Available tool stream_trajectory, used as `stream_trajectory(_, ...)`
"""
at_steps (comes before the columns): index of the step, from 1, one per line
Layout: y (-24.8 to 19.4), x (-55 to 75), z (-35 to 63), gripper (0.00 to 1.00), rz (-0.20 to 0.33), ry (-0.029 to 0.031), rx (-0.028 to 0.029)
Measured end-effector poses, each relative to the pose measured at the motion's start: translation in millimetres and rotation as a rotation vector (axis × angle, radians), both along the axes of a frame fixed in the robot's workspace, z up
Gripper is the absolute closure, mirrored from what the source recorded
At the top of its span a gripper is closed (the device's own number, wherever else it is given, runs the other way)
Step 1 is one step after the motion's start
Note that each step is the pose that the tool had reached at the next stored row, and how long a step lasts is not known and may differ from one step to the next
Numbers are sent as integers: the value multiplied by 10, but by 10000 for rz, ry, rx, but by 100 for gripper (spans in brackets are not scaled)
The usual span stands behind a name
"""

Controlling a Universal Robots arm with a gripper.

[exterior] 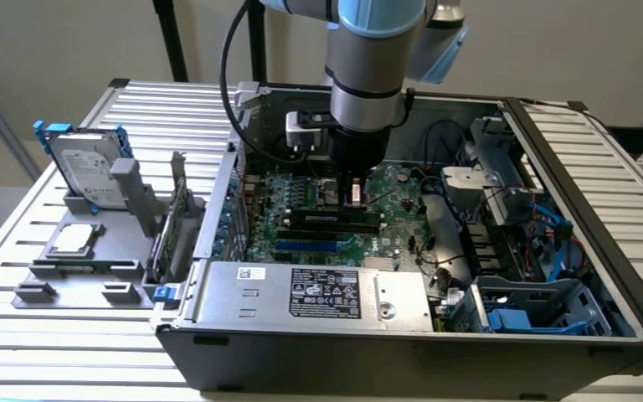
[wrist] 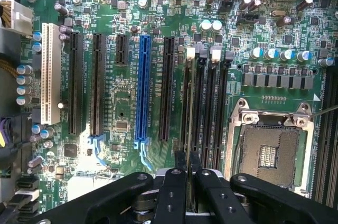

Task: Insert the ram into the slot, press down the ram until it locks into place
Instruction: 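Insert the ram into the slot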

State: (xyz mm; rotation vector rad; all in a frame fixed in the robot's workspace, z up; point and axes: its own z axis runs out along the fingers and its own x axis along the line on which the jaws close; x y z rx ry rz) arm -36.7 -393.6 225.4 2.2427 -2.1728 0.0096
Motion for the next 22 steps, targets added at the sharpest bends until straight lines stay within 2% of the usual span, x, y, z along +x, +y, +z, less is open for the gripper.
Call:
stream_trajectory(5,0,0,-9,87,0,0,37)
stream_trajectory(12,-1,0,-31,87,0,0,61)
stream_trajectory(13,-2,0,-32,85,-1,0,60)
stream_trajectory(14,-2,0,-31,79,0,0,58)
stream_trajectory(15,-2,0,-31,79,0,0,57)
stream_trajectory(16,-3,0,-30,72,0,0,58)
stream_trajectory(20,-3,0,50,72,0,13,75)
stream_trajectory(22,-5,1,99,72,2,38,76)
